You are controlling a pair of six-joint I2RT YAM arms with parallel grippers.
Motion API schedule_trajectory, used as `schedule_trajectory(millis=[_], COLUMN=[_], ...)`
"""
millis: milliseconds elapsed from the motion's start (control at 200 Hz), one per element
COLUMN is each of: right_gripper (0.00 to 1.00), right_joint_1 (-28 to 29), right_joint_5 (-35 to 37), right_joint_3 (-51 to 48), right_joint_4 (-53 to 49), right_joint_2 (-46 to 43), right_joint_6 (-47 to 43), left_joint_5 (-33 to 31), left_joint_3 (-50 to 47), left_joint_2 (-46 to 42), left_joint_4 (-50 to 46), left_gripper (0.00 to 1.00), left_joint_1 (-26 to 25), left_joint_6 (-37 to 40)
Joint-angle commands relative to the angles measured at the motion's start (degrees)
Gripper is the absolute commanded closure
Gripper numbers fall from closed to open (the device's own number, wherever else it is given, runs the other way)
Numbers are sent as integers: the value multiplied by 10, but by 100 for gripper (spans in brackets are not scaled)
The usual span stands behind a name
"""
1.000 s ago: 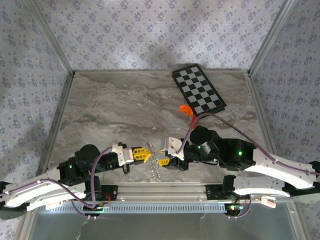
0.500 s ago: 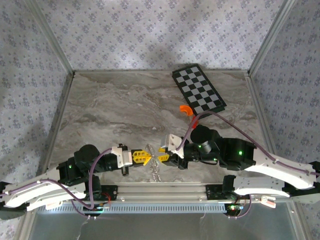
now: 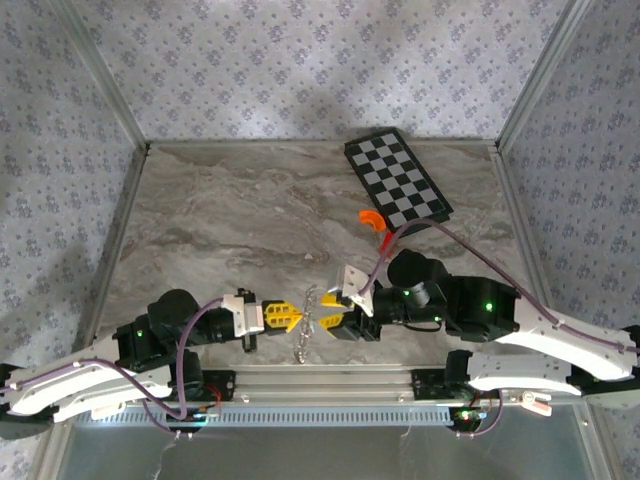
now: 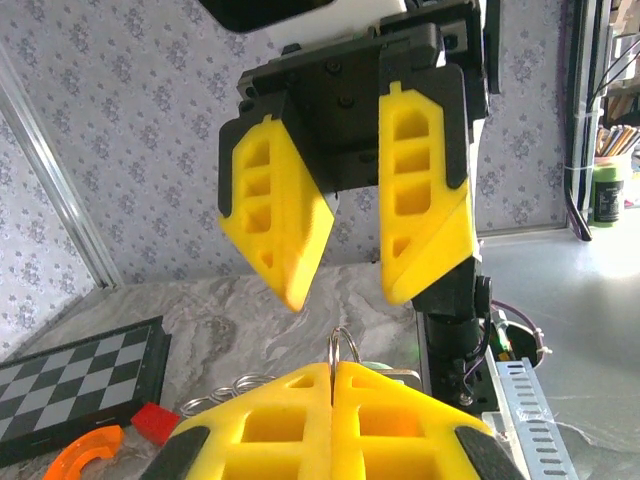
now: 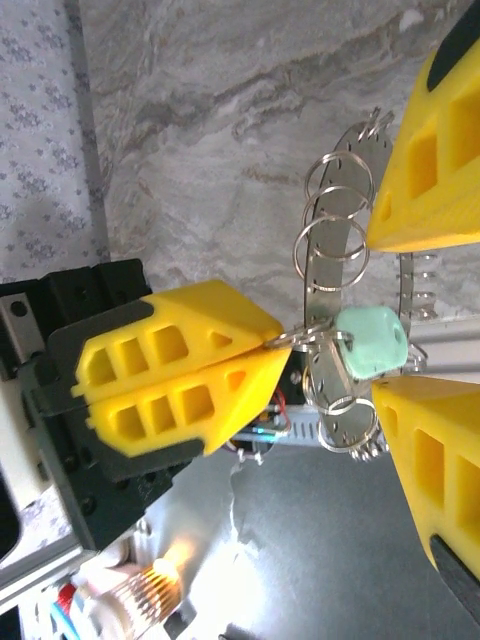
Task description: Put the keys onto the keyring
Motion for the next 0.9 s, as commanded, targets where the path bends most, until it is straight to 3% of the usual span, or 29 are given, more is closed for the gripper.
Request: schedule_trajectory(millis=[0, 320, 895], right_gripper=[62, 67, 79], right_joint_1=[-16, -27, -36], right_joint_5=[-54, -129, -127], right_joint_3=[21, 23, 20], right_joint_4=[1, 31, 33], right_joint_2=[1, 33, 48], right_joint_6=[36, 55, 59], left_joint_5=[1, 7, 6], left_joint_3=[3, 1, -7], left_joint_2=[-13, -18, -31], left_joint_4=[19, 19, 19], left_gripper=[100, 100, 100], left_joint_1=[1, 1, 2], left_joint_6=[9, 11, 13])
